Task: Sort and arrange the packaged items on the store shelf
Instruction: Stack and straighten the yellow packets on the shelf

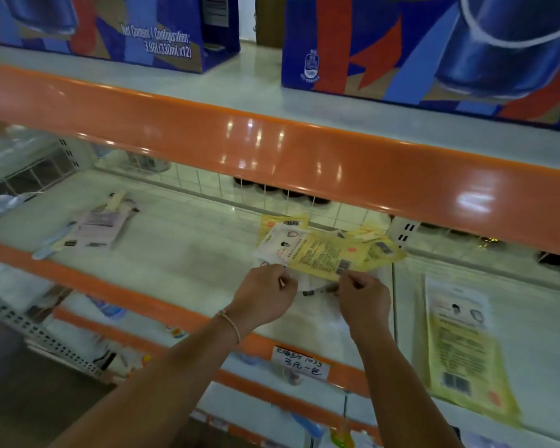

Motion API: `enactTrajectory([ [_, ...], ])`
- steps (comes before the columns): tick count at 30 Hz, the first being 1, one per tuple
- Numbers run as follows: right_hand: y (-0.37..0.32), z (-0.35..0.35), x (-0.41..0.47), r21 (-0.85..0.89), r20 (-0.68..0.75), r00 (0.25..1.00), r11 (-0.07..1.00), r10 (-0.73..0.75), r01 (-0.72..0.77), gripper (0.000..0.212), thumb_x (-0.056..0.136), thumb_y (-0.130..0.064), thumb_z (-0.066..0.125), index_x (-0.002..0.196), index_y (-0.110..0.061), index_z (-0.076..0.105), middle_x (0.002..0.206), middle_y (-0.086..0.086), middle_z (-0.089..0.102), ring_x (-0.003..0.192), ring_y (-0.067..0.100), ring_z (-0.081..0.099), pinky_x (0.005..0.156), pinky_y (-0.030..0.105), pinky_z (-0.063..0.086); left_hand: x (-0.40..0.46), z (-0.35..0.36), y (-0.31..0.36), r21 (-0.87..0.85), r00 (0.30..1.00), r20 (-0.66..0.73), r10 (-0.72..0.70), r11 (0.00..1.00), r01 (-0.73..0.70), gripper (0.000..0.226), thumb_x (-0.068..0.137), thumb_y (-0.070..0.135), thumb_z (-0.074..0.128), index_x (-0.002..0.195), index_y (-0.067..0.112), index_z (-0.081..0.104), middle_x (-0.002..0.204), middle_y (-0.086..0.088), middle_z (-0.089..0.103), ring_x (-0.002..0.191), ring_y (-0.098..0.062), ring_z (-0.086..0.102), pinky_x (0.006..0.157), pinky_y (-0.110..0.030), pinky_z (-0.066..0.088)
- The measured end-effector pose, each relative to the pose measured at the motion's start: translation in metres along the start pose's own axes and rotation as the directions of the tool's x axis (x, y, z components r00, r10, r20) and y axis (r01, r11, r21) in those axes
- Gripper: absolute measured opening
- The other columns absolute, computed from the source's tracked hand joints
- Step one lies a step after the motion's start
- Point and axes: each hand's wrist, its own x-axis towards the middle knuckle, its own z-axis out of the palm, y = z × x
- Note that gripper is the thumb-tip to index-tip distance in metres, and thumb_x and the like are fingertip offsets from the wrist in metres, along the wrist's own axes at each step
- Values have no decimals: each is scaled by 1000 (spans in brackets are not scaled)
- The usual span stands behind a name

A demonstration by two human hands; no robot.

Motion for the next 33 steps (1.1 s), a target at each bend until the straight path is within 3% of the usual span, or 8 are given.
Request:
enactTrajectory([
  [3, 4, -2, -15, 70, 46, 998, 997, 36, -39, 23, 91, -16, 58, 78, -5, 73, 58, 4, 57, 54, 16, 45, 50, 23, 34, -2, 11, 10, -367, 939, 213, -270, 868, 333, 42, 97, 38, 49, 89, 0, 65, 75, -15, 69, 50, -20, 55, 43, -25, 42],
  [6, 6, -2, -37, 135, 97, 994, 989, 54, -66, 16, 90, -17, 63, 87, -19, 79, 61, 3, 68, 58, 22, 57, 52, 26, 39, -3, 20, 15, -609, 776, 473, -418, 481, 630, 49, 96, 50, 49, 92, 3, 63, 69, -11, 67, 45, -21, 53, 42, -22, 37],
  [12, 9, 2, -59, 204, 154, 986, 975, 62, -93, 21, 89, -17, 65, 81, -32, 77, 60, -13, 70, 77, 33, 67, 57, 33, 50, 2, 26, 22, -804, 733, 473, -489, 101, 586, 21, 90, 29, 67, 93, 9, 63, 50, -3, 51, 39, -15, 42, 43, -23, 31],
  [16, 11, 1, -61, 323, 109, 990, 938, 92, -122, 19, 89, -12, 66, 77, -23, 74, 70, -5, 74, 74, 26, 69, 67, 44, 55, 9, 26, 21, -819, 758, 397, -518, 174, 547, 4, 93, 10, 58, 89, 10, 59, 59, -7, 56, 43, -15, 45, 39, -19, 31],
  [19, 14, 1, -54, 557, 100, 959, 784, 264, -274, 9, 90, -12, 67, 96, -8, 62, 87, 14, 73, 82, 28, 73, 65, 37, 53, 14, 20, 14, -823, 770, 380, -512, 193, 534, 10, 93, 5, 55, 99, 10, 60, 78, -12, 67, 56, -22, 58, 39, -17, 33],
  [24, 6, -15, -33, 664, 352, 860, 549, 370, -508, 17, 91, -21, 67, 97, -6, 65, 79, 16, 67, 69, 28, 66, 61, 35, 51, 14, 10, 7, -816, 799, 470, -375, 160, 555, 27, 94, 0, 50, 116, 11, 61, 107, -14, 72, 90, -32, 71, 58, -35, 56],
  [29, 3, -25, -24, 523, 481, 821, 651, 307, -550, 15, 91, -11, 64, 99, 0, 70, 90, 17, 76, 81, 34, 71, 72, 45, 57, 4, 11, 5, -765, 843, 506, -184, 357, 537, 30, 94, -5, 49, 120, 6, 60, 112, -17, 70, 103, -36, 67, 93, -56, 51],
  [33, 7, -31, -27, 406, 457, 853, 794, 253, -453, 14, 89, -9, 68, 100, -1, 71, 93, 17, 76, 92, 40, 72, 87, 57, 55, -7, 17, 13, -723, 860, 500, -101, 498, 479, 30, 93, -6, 50, 119, 3, 61, 113, -17, 70, 106, -35, 66, 94, -55, 50],
])
